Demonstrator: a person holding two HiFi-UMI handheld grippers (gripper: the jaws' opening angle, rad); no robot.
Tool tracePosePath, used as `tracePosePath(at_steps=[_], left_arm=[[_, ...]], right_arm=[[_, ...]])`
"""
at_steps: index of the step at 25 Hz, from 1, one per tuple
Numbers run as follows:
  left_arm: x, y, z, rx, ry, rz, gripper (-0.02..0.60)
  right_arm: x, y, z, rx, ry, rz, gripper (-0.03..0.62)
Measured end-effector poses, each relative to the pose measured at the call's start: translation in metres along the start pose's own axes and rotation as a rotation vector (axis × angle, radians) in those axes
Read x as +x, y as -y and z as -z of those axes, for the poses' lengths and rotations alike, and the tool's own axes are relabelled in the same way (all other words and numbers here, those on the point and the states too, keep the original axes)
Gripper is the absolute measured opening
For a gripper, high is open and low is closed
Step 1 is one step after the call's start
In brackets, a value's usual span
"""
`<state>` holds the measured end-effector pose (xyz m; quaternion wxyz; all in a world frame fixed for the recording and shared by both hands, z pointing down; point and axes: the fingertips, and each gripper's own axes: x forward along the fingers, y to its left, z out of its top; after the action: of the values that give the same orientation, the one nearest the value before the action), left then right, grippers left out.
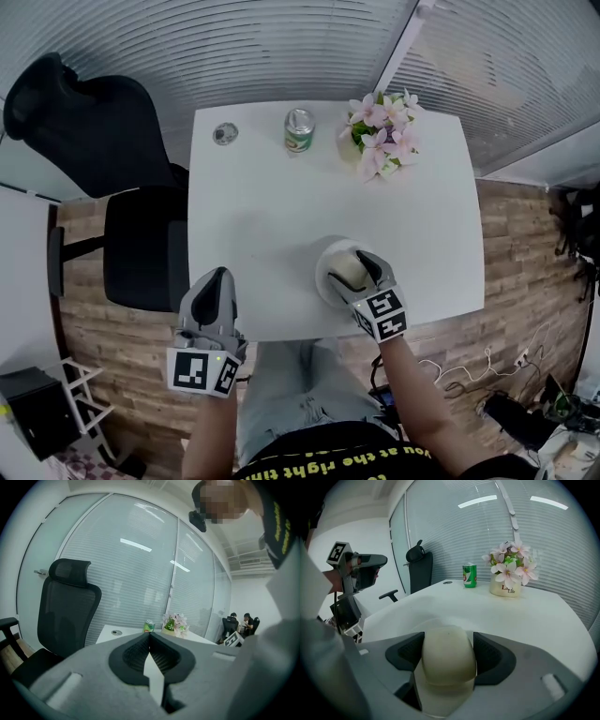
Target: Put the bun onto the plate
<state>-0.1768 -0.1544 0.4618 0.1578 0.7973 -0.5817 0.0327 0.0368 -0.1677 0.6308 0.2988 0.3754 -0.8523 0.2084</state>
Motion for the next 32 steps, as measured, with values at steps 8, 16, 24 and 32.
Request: tracePosePath(at_steps=[8,16,24,32], left_arm=[[0.002,0.002,0.002,0.0,-0.006,0.011,0.0],[0.004,-0.002,-0.001,0.001,-0.004,0.014,0.0],[0.005,-0.003,-0.002,0.0,-0.003,0.019,0.0],[0.008,-0.003,-0.006,0.0,0.002,0.029,0.0]], right_arm=[[0.005,-0.006,0.005,-0.073,-0.058,0.003,0.333],[0.009,-0.009,0.009,-0.135,-0.105,0.013,0.336],[0.011,-0.012,0.011,-0.155,-0.141,0.012,0.337],[0.001,-0.013,-0.008,-0.159,-0.073,0.021,0.336]])
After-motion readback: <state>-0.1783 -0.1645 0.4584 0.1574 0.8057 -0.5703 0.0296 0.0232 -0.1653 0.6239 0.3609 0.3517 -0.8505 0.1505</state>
